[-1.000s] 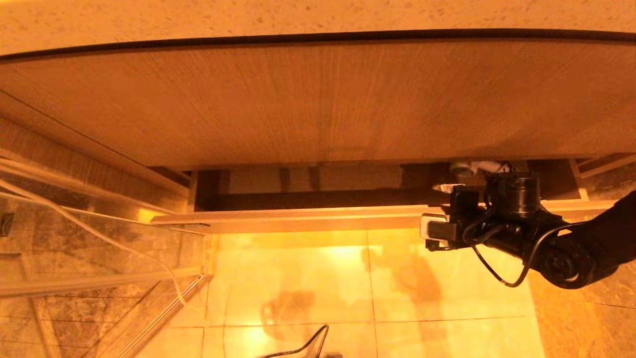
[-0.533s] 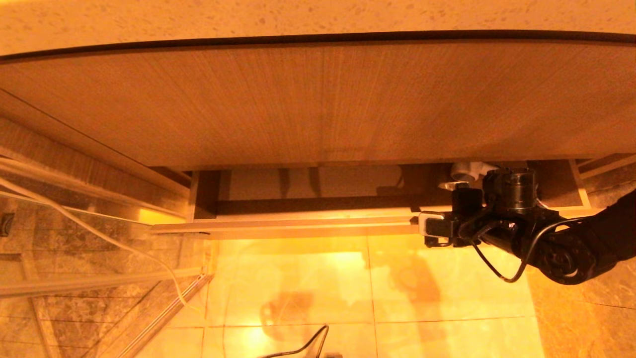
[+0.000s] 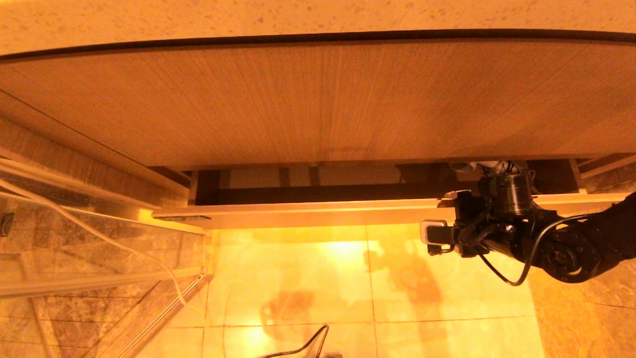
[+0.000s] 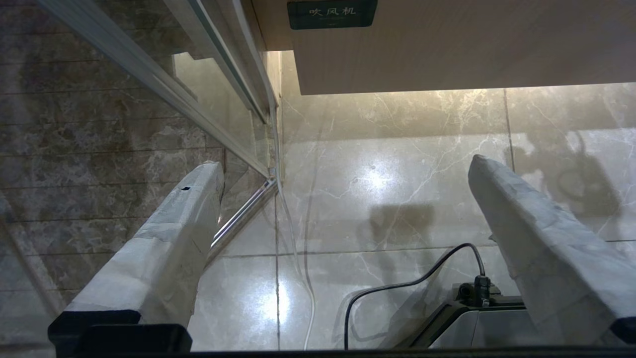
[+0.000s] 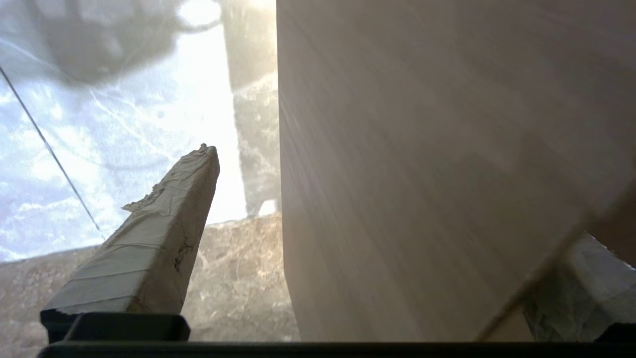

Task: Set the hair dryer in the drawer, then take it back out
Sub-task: Pull open the drawer

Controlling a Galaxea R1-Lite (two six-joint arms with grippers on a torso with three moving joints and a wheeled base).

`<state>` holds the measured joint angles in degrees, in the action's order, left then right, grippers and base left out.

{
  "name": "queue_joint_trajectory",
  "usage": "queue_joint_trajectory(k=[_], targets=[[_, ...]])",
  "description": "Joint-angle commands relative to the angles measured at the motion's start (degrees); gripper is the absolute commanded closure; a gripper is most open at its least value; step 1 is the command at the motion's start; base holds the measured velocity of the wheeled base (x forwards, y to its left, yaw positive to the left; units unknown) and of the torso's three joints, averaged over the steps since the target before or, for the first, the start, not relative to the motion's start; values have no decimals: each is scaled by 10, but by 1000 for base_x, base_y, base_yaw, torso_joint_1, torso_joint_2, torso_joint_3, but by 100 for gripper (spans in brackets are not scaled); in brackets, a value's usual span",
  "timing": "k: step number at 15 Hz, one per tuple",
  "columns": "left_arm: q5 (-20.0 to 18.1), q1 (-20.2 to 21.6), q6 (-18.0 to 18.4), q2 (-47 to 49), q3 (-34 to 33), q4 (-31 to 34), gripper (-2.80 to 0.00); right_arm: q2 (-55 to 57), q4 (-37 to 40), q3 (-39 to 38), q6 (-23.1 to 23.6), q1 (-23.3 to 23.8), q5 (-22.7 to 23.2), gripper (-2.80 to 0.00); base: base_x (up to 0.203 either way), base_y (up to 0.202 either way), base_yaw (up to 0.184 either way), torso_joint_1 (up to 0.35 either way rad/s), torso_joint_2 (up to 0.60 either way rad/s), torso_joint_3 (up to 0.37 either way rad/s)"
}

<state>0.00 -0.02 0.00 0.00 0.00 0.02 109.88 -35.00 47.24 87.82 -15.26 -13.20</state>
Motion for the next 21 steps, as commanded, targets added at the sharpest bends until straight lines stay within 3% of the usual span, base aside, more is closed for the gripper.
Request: queue_joint_trajectory(k=[1, 13, 19, 21], targets=[[0, 0, 0, 0, 0, 0, -280, -12, 3, -2, 7, -1, -1, -280, 0, 0, 0, 0, 0, 0], [0, 0, 0, 0, 0, 0, -280, -148, 129, -47, 16, 0, -1, -280, 0, 0, 0, 0, 0, 0], [0, 0, 0, 0, 0, 0, -280, -276, 162, -127, 14, -1, -4, -280, 0, 0, 0, 0, 0, 0], [0, 0, 0, 0, 0, 0, -280, -312, 167, -149, 12, -1, -34, -280, 0, 0, 0, 0, 0, 0]])
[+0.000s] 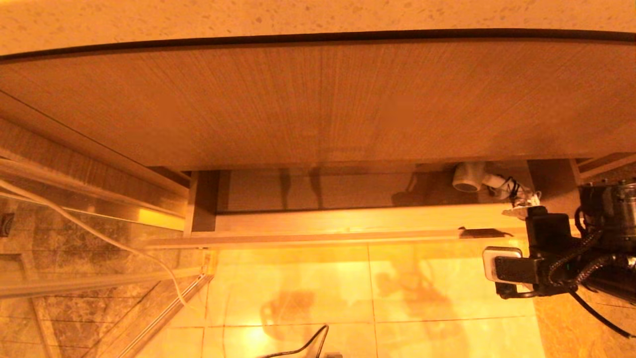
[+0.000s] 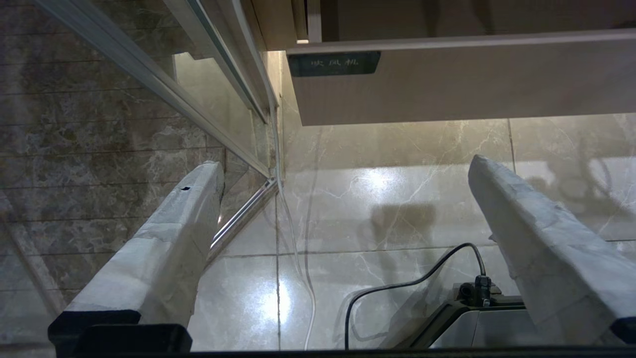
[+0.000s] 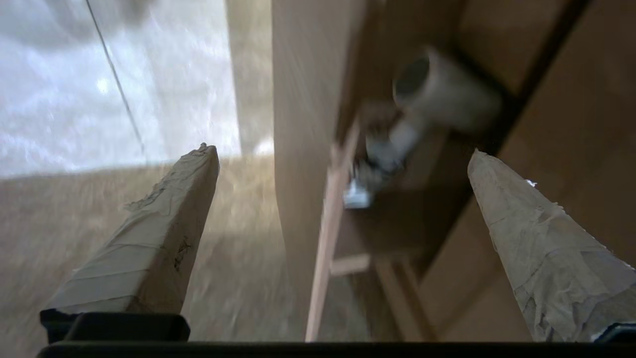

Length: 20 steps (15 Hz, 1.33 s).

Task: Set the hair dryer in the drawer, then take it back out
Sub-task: Pull open the drawer

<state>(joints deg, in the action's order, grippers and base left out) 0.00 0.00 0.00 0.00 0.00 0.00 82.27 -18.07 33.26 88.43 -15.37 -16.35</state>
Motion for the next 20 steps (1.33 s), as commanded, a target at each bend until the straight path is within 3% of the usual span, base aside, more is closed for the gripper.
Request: queue_joint_trajectory(k=[1, 8, 12, 20], targets=[[0, 0, 0, 0, 0, 0, -280, -46, 2, -19, 3, 0, -24, -280, 0, 0, 0, 0, 0, 0], [0, 0, 0, 0, 0, 0, -280, -54, -7, 26, -63, 6, -38, -280, 0, 0, 0, 0, 0, 0], [0, 0, 0, 0, 0, 0, -280, -80, -2, 42, -65, 20, -57, -280, 0, 0, 0, 0, 0, 0], [0, 0, 0, 0, 0, 0, -280, -143, 20, 38, -67, 103, -64, -280, 0, 0, 0, 0, 0, 0]])
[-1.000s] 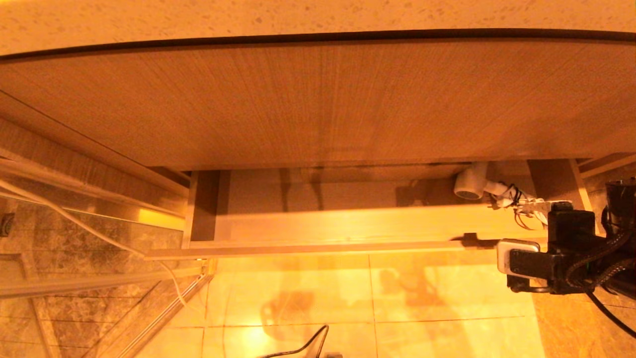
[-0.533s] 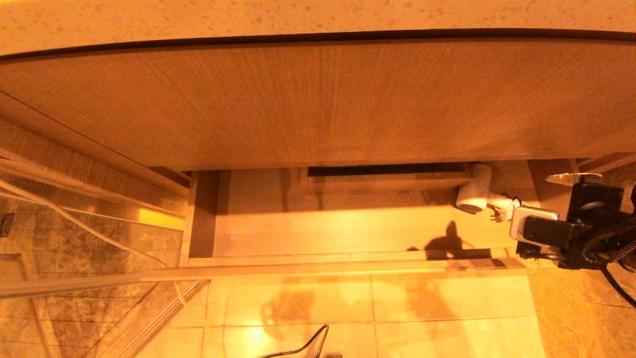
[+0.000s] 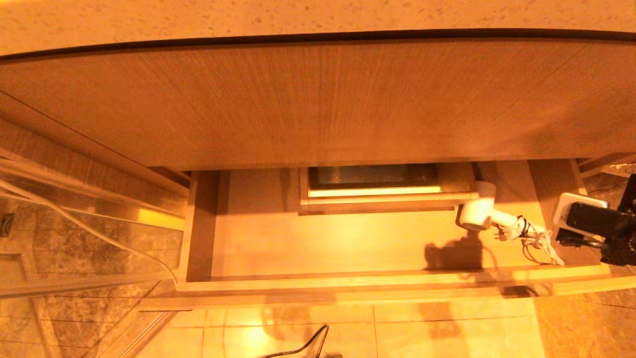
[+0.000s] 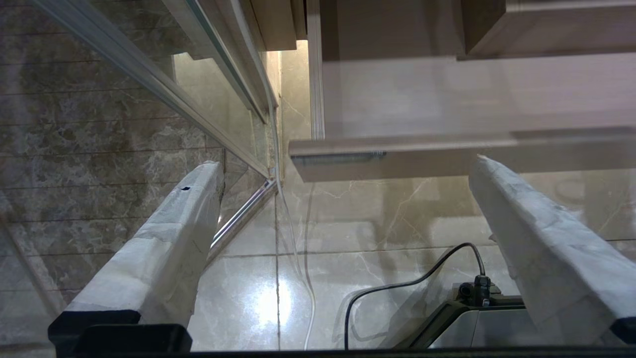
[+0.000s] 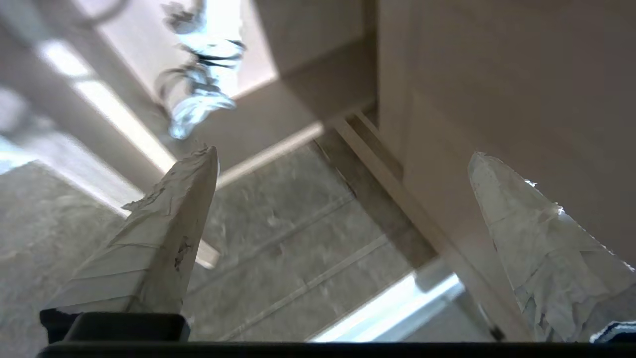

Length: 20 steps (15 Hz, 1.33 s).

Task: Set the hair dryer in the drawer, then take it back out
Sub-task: Pull open the drawer, then take the hairdryer out

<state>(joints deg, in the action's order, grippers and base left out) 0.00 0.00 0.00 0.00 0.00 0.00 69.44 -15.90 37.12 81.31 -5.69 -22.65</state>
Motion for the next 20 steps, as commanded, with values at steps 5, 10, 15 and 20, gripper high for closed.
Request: queue_joint_trajectory(k=[5, 10, 15, 20], targets=[[0, 0, 0, 0, 0, 0, -280, -79, 32, -7, 1, 60, 0, 0, 0, 0, 0, 0, 0, 0], [0, 0, 0, 0, 0, 0, -280, -100, 34, -7, -16, 141, -2, 0, 0, 0, 0, 0, 0, 0], [0, 0, 0, 0, 0, 0, -280, -26, 51, 35, -95, 164, 0, 0, 0, 0, 0, 0, 0, 0], [0, 0, 0, 0, 0, 0, -280, 123, 108, 83, -181, 160, 2, 0, 0, 0, 0, 0, 0, 0]])
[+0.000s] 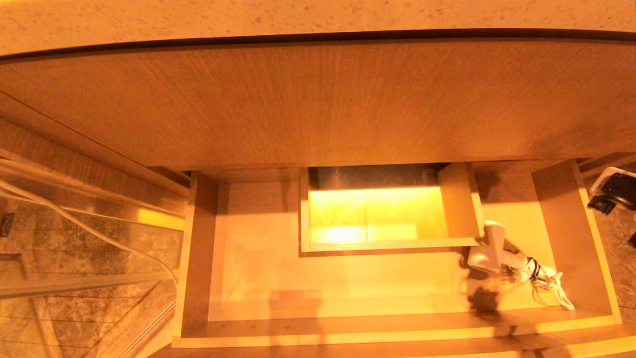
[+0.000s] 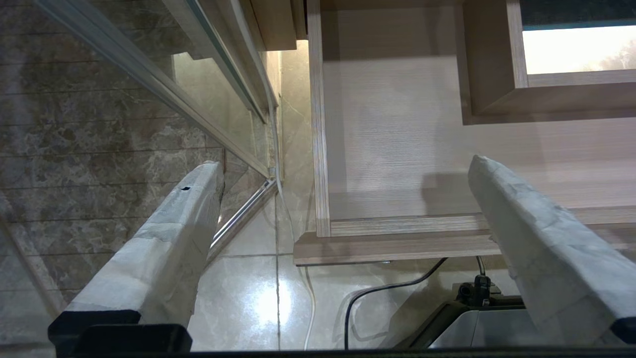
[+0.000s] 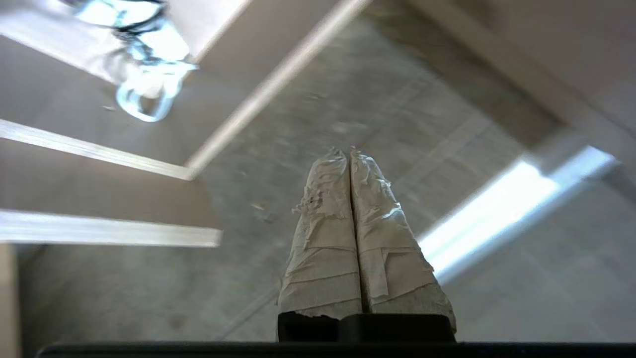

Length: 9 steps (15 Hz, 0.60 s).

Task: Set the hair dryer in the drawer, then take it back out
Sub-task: Take the hairdryer out

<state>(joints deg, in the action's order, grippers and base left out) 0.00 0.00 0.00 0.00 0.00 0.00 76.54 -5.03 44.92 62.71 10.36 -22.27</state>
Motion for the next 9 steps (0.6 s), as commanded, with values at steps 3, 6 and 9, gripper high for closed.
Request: queue_joint_trajectory(k=[3, 6, 9], targets=[[0, 0, 0, 0, 0, 0, -280, 139, -5, 35, -8, -4, 1, 0, 0, 0, 0, 0, 0, 0], [0, 0, 0, 0, 0, 0, -280, 194, -4, 51, -25, -18, 2, 0, 0, 0, 0, 0, 0, 0], [0, 0, 0, 0, 0, 0, -280, 219, 5, 43, -26, -21, 7, 0, 0, 0, 0, 0, 0, 0]])
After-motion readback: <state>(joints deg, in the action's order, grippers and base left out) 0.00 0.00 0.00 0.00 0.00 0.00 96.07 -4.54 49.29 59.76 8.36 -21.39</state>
